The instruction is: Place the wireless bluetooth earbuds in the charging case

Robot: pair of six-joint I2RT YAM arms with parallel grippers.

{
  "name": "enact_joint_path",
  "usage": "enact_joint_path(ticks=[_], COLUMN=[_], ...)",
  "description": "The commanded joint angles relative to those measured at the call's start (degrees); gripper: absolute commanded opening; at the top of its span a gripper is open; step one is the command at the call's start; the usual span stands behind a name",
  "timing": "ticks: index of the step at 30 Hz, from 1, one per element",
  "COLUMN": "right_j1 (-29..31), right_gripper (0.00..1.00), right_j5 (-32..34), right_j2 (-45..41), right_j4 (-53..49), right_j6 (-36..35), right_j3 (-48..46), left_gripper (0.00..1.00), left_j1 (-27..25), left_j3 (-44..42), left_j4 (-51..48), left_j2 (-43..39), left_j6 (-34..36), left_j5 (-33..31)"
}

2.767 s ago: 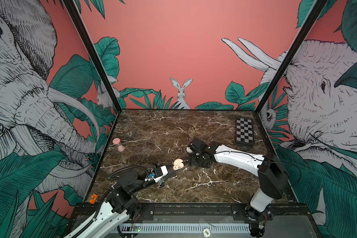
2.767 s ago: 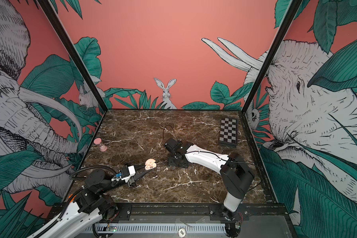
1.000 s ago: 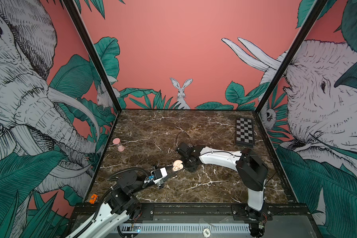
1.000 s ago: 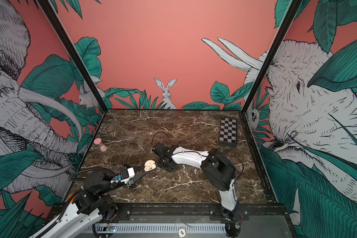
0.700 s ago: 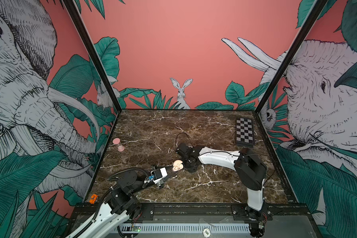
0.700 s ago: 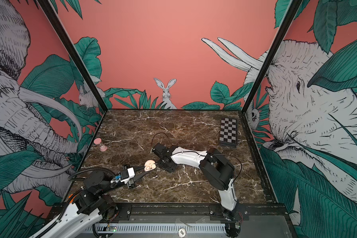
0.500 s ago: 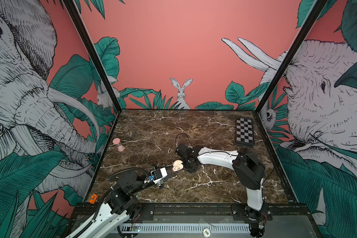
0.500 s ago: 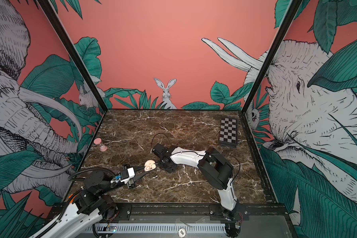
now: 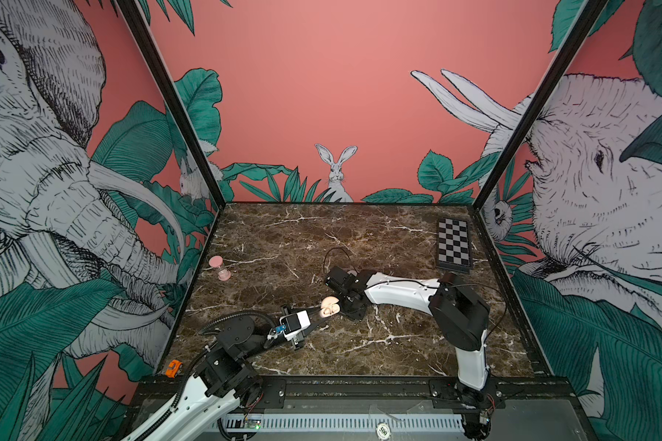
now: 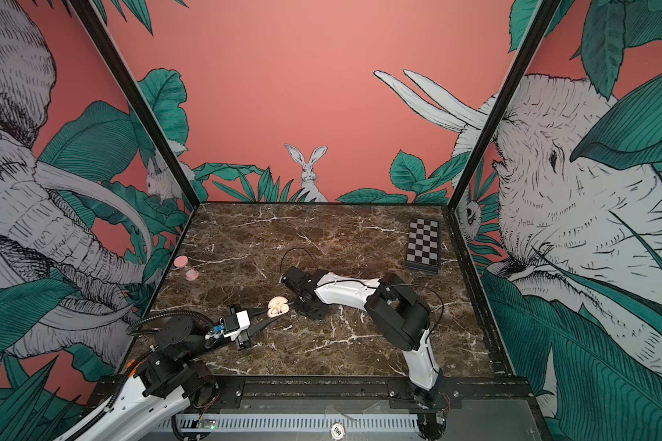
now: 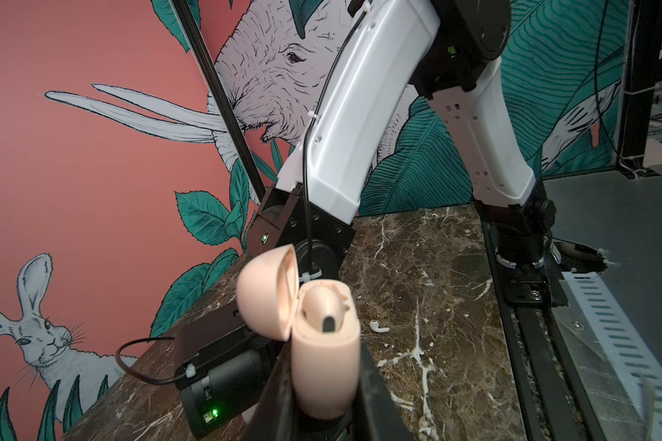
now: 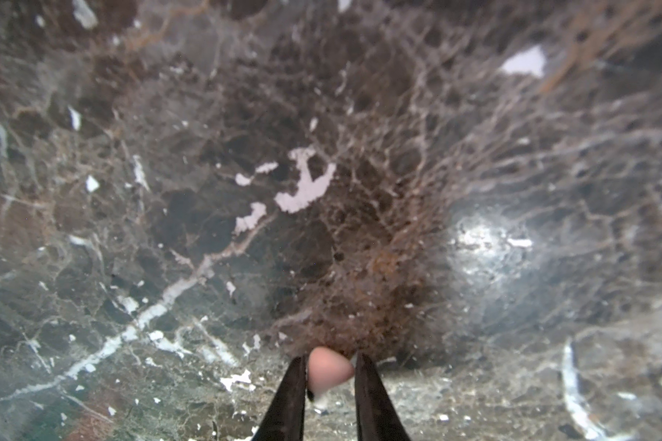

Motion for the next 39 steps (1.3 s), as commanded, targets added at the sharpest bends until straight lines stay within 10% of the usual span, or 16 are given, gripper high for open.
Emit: enact_joint_path(ticks=[1, 39], right_j1=[0.2, -1.4], right_gripper=[0.22, 0.29], right_j5=[0.2, 0.4], right_j2=[1.5, 3.4], right_j4=[-0.6, -5.5], right_j6=[-0.2, -7.8], right_j3=[0.6, 5.3], left_gripper=[0.0, 0.0], left_j1=[-0.3, -0.5], left_j3=[-0.5, -0.5], left_j4=[0.1, -1.0], left_j2=[-0.4, -1.3], left_j6=[1.0, 1.6], left_j5=[0.8, 0.7])
